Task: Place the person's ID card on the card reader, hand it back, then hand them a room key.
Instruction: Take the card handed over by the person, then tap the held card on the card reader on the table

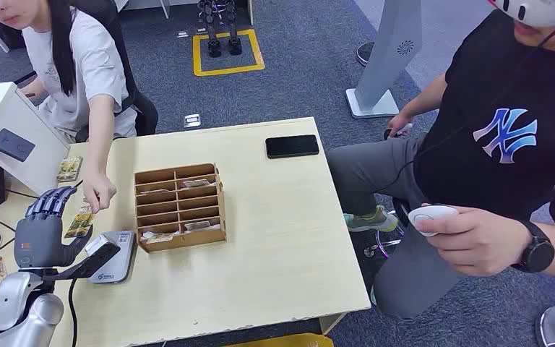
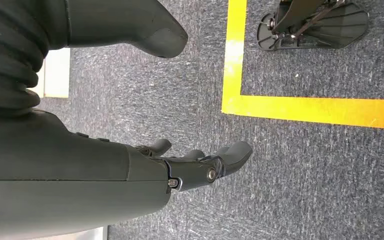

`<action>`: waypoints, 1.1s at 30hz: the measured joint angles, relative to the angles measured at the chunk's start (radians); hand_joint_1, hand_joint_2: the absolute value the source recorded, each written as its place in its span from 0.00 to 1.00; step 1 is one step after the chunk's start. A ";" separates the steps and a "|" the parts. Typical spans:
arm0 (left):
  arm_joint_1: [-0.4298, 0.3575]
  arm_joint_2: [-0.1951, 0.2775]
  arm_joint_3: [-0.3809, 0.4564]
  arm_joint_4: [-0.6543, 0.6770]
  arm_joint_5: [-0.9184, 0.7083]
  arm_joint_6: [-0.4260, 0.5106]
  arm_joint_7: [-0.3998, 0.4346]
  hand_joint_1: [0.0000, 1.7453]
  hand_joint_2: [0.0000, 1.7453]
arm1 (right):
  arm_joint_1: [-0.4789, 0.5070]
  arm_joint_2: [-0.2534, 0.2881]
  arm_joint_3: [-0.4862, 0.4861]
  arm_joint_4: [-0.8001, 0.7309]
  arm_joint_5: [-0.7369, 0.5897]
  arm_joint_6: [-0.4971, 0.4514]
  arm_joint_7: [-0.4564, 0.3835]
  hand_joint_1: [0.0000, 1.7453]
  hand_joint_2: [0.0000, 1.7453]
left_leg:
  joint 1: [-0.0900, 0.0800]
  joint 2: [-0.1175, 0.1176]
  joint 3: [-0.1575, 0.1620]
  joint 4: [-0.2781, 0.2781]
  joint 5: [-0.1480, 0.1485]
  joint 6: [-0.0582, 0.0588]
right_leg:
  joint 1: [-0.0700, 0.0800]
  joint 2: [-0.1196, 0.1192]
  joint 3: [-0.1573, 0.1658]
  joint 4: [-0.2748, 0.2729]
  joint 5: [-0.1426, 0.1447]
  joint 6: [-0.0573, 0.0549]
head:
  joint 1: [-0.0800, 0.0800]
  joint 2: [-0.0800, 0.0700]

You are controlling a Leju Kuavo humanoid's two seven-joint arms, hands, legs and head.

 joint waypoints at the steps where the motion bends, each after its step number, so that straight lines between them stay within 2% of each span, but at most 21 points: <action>1: 0.000 0.000 0.000 0.001 0.002 0.000 -0.004 0.98 1.00 | 0.000 0.000 0.000 0.000 0.000 0.000 0.000 0.00 1.00 | 0.000 0.000 0.000 0.000 0.000 0.000 | 0.000 0.000 0.000 0.000 0.000 0.000 | 0.000 0.000; 13: -0.002 -0.001 0.018 0.007 0.048 -0.011 -0.031 1.00 1.00 | 0.000 0.000 0.000 0.000 0.003 0.001 -0.001 0.00 1.00 | 0.000 0.000 0.000 0.000 0.000 0.000 | 0.000 0.000 0.000 0.000 0.000 0.000 | 0.000 0.000; 18: 0.012 -0.006 0.027 -0.009 0.147 -0.061 -0.118 1.00 1.00 | 0.000 0.000 0.000 0.000 0.014 0.002 -0.003 0.00 1.00 | 0.000 0.000 0.000 0.000 0.000 0.000 | 0.000 0.000 0.000 0.000 0.000 0.000 | 0.000 0.000; 21: 0.028 -0.020 0.037 -0.043 0.262 -0.162 -0.154 1.00 1.00 | 0.000 0.000 0.000 0.000 0.017 0.002 -0.006 0.00 1.00 | 0.000 0.000 0.000 0.000 0.000 0.000 | 0.000 0.000 0.000 0.000 0.000 0.000 | 0.000 0.000; 24: 0.031 -0.036 0.045 -0.066 0.390 -0.363 -0.130 1.00 1.00 | 0.000 0.000 -0.002 0.000 0.014 0.002 -0.009 0.00 1.00 | 0.000 -0.001 0.000 0.000 0.000 0.000 | 0.000 -0.001 0.000 0.000 0.000 0.000 | 0.000 0.000; 26: 0.031 -0.039 0.046 -0.072 0.436 -0.456 -0.118 1.00 1.00 | 0.000 0.000 -0.003 0.000 0.013 0.001 -0.011 0.00 1.00 | 0.000 0.000 0.000 0.000 0.000 0.000 | 0.000 0.000 0.000 0.000 0.000 0.000 | 0.000 0.000; 33: 0.032 -0.028 0.045 -0.077 0.502 -0.583 -0.117 1.00 1.00 | 0.001 0.000 -0.009 0.000 0.013 0.003 -0.013 0.00 1.00 | 0.000 0.000 0.000 0.000 0.000 0.000 | 0.000 0.000 0.000 0.000 0.000 0.000 | 0.000 0.000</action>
